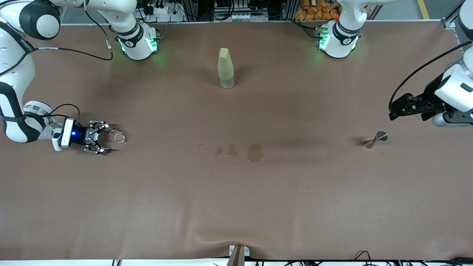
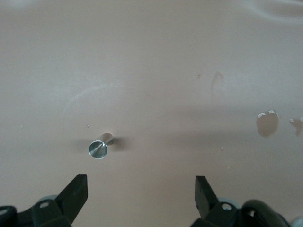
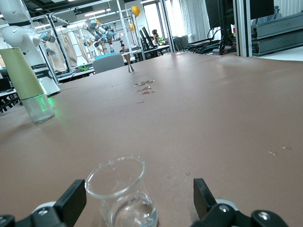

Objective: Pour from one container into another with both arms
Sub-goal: 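Reach the right gripper to the clear glass cup and grasp it, then grasp the steel jigger with the left gripper while the right gripper lifts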

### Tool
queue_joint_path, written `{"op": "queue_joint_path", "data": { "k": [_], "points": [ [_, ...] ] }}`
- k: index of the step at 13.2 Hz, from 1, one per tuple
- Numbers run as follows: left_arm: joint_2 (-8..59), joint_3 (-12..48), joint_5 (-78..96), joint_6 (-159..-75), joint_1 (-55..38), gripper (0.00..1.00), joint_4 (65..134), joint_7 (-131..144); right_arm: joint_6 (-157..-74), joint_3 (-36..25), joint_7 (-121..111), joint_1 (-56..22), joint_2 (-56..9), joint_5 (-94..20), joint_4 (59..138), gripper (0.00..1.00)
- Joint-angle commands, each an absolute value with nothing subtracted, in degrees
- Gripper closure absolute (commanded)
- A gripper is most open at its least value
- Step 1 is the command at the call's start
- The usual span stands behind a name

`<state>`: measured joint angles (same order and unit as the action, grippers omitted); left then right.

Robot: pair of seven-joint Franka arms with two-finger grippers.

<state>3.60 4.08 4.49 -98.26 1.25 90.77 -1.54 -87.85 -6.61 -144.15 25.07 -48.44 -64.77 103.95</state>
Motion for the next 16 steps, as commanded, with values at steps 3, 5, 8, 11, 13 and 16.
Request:
{"op": "queue_joint_path", "data": {
  "k": [3,5,8,11,13,16],
  "points": [
    [6.58,4.04,14.31,-98.0,10.53,0.0,91.05,-23.95,-86.48,-5.63,-146.16,25.75,-50.27,-66.18,102.66,0.0],
    [9.13,4.04,17.82,-98.09,13.26,0.0,90.88,-31.42,-86.48,-5.45,-146.25,25.66,-50.45,-66.18,102.66,0.0],
    [13.34,4.04,24.15,-98.09,17.22,0.0,90.97,-52.31,-86.48,-5.1,-146.69,25.58,-50.45,-66.09,102.74,0.01],
    [18.44,4.04,29.87,-97.65,22.57,0.0,91.32,-70.7,-85.7,-5.01,-146.69,25.4,-50.45,-66.09,102.83,0.06],
    [20.73,4.04,31.71,-97.04,24.51,0.0,91.41,-81.34,-85.52,-4.75,-146.69,25.22,-50.36,-66.18,102.92,0.06],
    [26.52,4.22,36.45,-93.18,28.9,0.0,91.14,-94.44,-84.9,-4.75,-146.78,25.31,-50.45,-66.18,102.92,0.12]
  ]
}}
